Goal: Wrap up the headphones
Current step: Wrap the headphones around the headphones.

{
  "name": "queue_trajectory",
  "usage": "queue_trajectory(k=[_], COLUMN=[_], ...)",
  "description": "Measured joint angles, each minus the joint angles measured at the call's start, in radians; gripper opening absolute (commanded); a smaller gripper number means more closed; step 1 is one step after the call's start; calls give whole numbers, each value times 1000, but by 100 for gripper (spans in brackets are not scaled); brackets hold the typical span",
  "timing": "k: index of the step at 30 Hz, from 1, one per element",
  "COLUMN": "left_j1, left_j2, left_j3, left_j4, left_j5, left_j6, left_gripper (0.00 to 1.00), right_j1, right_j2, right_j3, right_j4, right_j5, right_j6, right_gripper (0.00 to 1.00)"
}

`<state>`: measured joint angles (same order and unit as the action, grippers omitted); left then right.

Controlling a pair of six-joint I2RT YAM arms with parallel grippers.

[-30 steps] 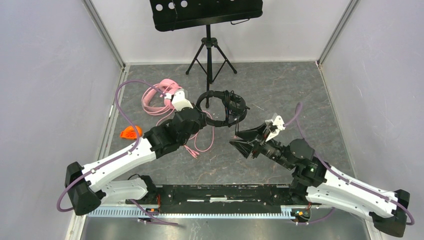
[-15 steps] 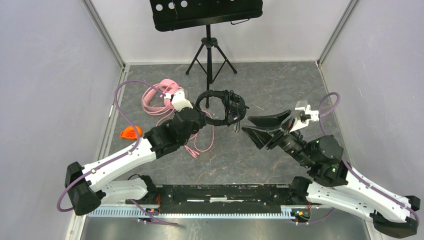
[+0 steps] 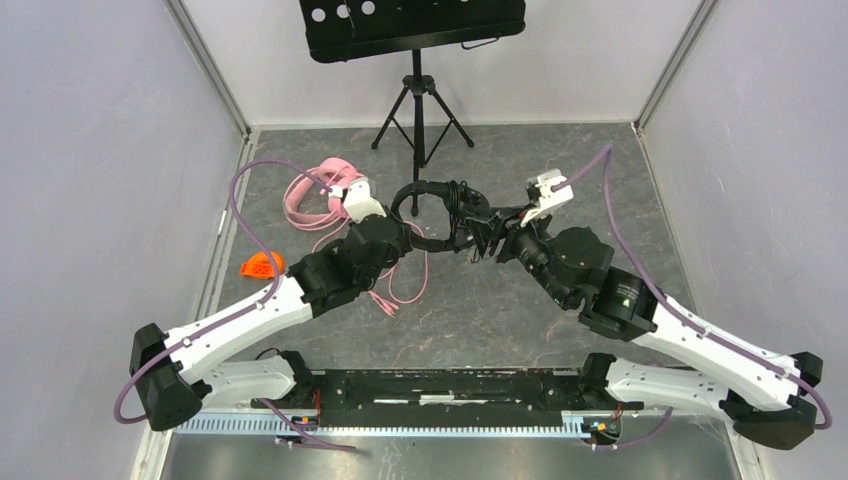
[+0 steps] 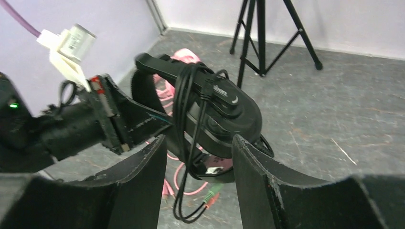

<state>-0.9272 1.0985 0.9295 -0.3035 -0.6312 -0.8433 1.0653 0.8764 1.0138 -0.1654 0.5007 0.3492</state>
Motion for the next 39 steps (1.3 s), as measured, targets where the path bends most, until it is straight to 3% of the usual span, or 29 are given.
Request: queue_trajectory(k=[20, 28, 39], left_j1=[0, 0, 0], left_j2=[0, 4, 32], left_j3=[0, 0, 0], left_j4=[0, 0, 23], left_j5=[-4, -4, -6], left_j6=[12, 12, 19], left_gripper=[2, 2, 2], right_j1=[0, 0, 0], right_j2=[58, 84, 120], right_j3=[0, 0, 11], right_j4=[0, 32, 86], right_j5=[17, -4, -47], right_j6=[-51, -66, -105], right_gripper=[32, 9, 0])
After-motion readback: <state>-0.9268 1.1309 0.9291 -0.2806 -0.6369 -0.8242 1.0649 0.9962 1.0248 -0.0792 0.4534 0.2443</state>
